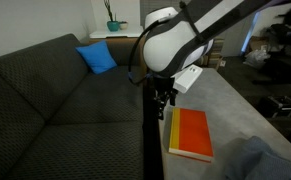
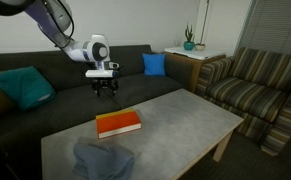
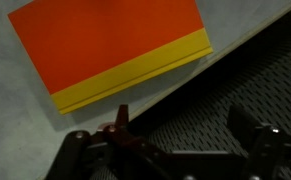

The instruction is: Move the book to the right slightly

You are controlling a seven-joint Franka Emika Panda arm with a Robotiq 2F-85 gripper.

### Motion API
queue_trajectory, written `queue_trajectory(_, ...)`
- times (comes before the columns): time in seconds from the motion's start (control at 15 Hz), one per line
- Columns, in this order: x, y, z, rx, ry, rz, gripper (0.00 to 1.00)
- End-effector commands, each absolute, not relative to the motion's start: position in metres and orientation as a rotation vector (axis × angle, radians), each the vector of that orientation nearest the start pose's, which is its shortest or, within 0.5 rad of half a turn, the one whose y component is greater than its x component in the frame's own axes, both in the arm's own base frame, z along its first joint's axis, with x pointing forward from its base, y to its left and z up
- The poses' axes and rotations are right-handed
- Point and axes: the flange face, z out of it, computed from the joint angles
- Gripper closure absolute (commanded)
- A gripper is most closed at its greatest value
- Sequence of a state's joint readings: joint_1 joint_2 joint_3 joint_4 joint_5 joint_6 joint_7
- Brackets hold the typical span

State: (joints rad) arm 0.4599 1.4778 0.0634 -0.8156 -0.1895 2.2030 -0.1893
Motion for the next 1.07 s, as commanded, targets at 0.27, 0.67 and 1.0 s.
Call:
queue_trajectory(0.27,0.640,0.351,-0.054,-2.823,-1.417,-0.018,0.00)
queue_trajectory(0.67,0.629,0.338,-0.072,-2.637,-1.444,-0.016,0.00)
queue_trajectory(1.0,0.632,0.342,-0.063,-2.667,-1.483,-0.059,0.00)
